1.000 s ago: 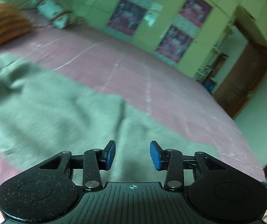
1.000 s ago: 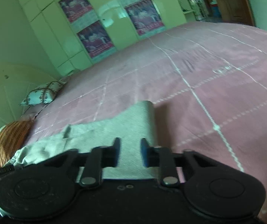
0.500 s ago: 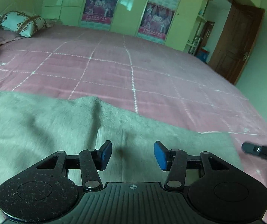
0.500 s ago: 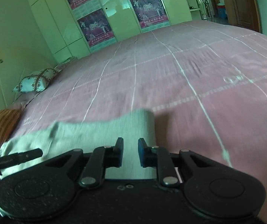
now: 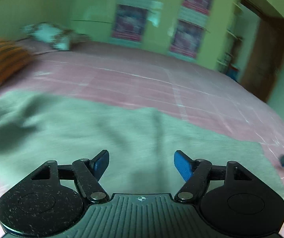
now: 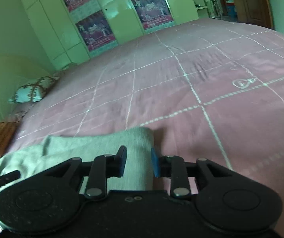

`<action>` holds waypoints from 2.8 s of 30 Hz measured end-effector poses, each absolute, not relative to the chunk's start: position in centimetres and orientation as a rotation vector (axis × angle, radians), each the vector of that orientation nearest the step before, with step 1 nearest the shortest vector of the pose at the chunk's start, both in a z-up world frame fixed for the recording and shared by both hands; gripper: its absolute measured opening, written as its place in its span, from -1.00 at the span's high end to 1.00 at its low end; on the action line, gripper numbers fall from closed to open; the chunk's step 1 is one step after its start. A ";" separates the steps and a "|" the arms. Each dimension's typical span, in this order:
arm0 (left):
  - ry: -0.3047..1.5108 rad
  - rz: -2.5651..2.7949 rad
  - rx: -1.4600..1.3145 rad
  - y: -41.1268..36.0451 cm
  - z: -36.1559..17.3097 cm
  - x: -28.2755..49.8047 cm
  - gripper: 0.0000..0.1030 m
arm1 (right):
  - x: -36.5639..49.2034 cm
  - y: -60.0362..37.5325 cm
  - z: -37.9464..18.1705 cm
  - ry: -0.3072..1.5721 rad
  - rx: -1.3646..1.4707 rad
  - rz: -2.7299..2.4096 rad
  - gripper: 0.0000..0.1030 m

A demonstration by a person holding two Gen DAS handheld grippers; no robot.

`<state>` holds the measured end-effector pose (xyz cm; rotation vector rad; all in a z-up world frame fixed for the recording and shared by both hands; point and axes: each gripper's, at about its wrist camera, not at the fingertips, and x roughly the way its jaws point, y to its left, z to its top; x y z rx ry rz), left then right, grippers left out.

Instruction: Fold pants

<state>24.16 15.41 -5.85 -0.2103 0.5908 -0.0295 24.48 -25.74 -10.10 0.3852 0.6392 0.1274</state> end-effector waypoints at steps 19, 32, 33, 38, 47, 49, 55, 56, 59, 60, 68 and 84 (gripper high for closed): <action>0.534 -0.087 -0.865 38.2 -15.8 27.9 -0.35 | 21.9 -17.3 -9.3 0.716 0.240 0.126 0.56; 0.557 -0.051 -0.773 38.2 -16.0 28.0 0.44 | 25.5 -6.3 -11.0 0.807 0.081 0.291 0.61; 0.558 -0.049 -0.774 38.4 -15.9 28.0 0.43 | 25.9 -5.7 -12.0 0.839 0.048 0.275 0.61; 0.573 -0.022 -0.700 37.9 -14.3 28.3 0.40 | 25.8 -5.9 -11.5 0.817 0.056 0.280 0.59; 0.540 0.011 -0.599 36.0 -10.4 26.5 0.40 | 24.2 -5.9 -10.4 0.738 0.121 0.337 0.24; 0.542 0.016 -0.586 35.9 -9.9 26.1 0.40 | 23.7 -4.1 -10.6 0.723 0.059 0.366 -0.17; 0.571 0.016 -0.570 36.0 -9.4 26.1 0.40 | 23.3 0.5 -13.0 0.749 -0.241 0.319 -0.67; 0.594 0.022 -0.583 36.1 -9.8 26.3 0.40 | 23.4 -0.2 -12.2 0.753 -0.186 0.317 -0.55; 0.648 0.034 -0.648 37.4 -11.6 27.1 0.22 | 23.1 -2.5 -10.7 0.728 -0.066 0.323 -0.44; 0.633 0.029 -0.686 38.0 -12.3 26.9 0.16 | 22.8 -3.0 -10.5 0.728 -0.057 0.315 -0.44; 0.500 0.018 -0.814 38.6 -13.6 26.0 0.38 | 23.2 -2.6 -11.9 0.735 -0.124 0.322 -0.49; 0.375 -0.423 -0.355 14.4 -0.7 26.3 0.39 | 19.9 -18.9 -7.9 0.598 0.411 0.138 -0.38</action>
